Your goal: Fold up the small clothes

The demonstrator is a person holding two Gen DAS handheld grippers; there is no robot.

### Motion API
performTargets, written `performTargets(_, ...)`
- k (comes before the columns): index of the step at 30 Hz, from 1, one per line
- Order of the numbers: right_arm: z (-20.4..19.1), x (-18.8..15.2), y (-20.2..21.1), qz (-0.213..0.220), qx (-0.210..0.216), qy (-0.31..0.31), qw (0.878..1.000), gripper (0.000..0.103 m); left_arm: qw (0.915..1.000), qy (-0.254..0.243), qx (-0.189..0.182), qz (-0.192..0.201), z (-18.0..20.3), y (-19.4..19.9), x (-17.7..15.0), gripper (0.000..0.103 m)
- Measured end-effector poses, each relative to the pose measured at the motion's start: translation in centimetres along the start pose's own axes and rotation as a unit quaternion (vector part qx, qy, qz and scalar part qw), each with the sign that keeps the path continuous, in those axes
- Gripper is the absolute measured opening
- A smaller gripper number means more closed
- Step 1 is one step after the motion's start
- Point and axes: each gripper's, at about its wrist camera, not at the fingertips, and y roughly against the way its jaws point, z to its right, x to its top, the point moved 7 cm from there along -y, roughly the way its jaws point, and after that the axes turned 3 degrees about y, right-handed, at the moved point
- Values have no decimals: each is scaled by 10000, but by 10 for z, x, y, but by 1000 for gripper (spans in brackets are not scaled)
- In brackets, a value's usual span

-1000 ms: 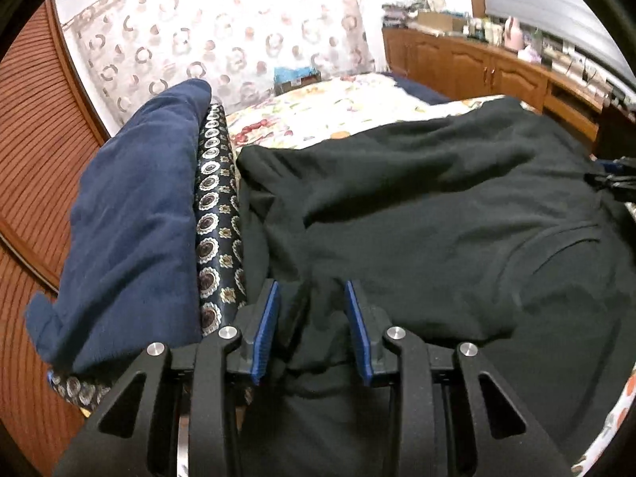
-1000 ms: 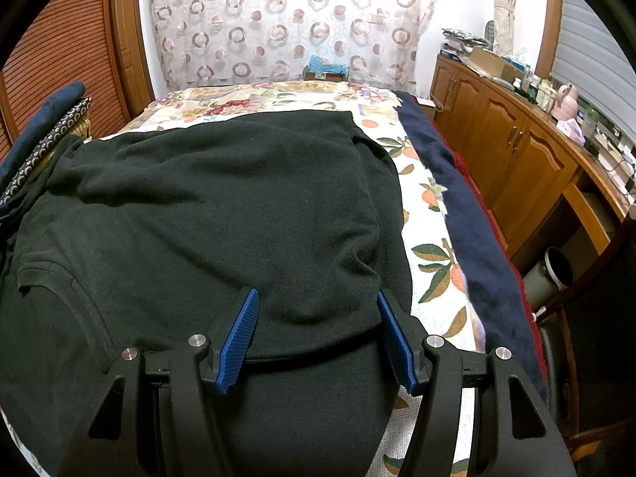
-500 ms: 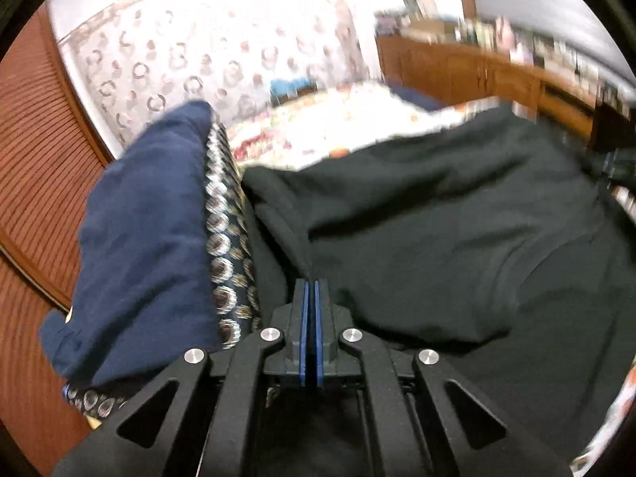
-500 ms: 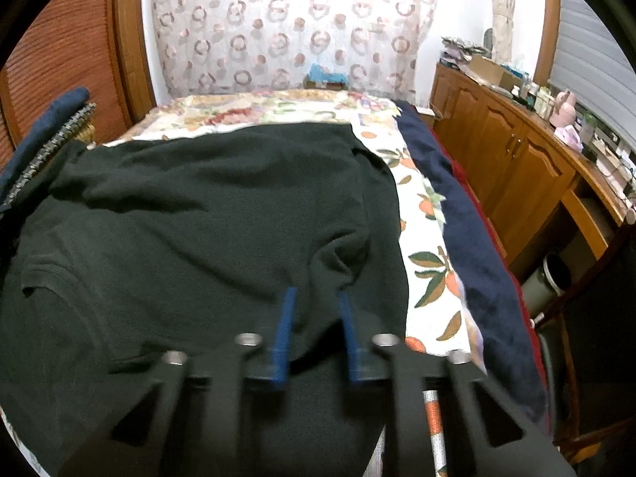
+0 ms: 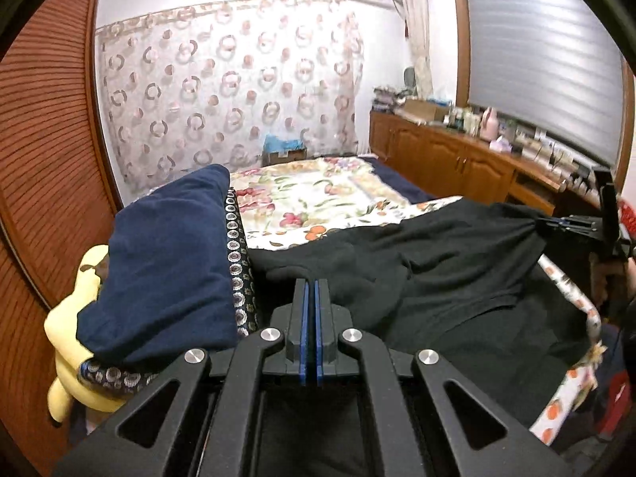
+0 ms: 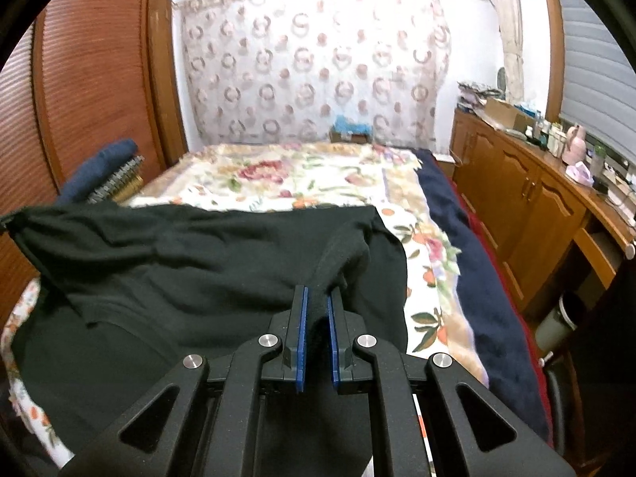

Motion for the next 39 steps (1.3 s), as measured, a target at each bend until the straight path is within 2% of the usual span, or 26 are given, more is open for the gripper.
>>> performTargets(6, 0, -5, 41, 262, 194, -41, 9995, 9, 9999, 112, -23, 93, -3, 24, -16, 3)
performTargets(17, 18, -35, 106, 388, 604, -238, 9971, 8, 9993, 384, 8, -2, -19, 70, -50, 3)
performTargets(19, 24, -41, 105, 304, 494, -169, 9982, 8, 9991, 403, 69, -148, -22, 68, -64, 3)
performTargets(23, 25, -71, 76, -222, 455, -136, 9986, 9, 9966, 528, 198, -593, -30, 45, -102, 3)
performTargets(26, 23, -92, 54, -581, 462, -117, 9972, 9, 9943, 649, 163, -825, -31, 35, -123, 4)
performTargets(29, 29, -102, 44, -719, 369, -89, 9967, 31, 9928, 700, 177, -960, -32, 27, -134, 6)
performTargets(30, 34, -103, 42, -731, 281, -94, 9969, 42, 9926, 700, 220, -963, -32, 26, -136, 14)
performTargets(31, 40, -103, 41, -728, 188, -119, 9971, 46, 9928, 695, 271, -937, -34, 26, -135, 25)
performTargets(33, 50, -102, 40, -715, 107, -233, 9971, 46, 9936, 717, 233, -839, -35, 28, -134, 33)
performTargets(34, 50, -103, 38, -718, 116, -273, 9970, 46, 9939, 744, 161, -800, -35, 29, -134, 41)
performTargets(38, 41, -124, 37, -963, 101, -119, 9952, 46, 9943, 729, 56, -780, -31, 28, -134, 54)
performTargets(39, 39, -129, 32, -1059, 131, -60, 9943, 46, 9941, 745, 50, -792, -31, 25, -134, 66)
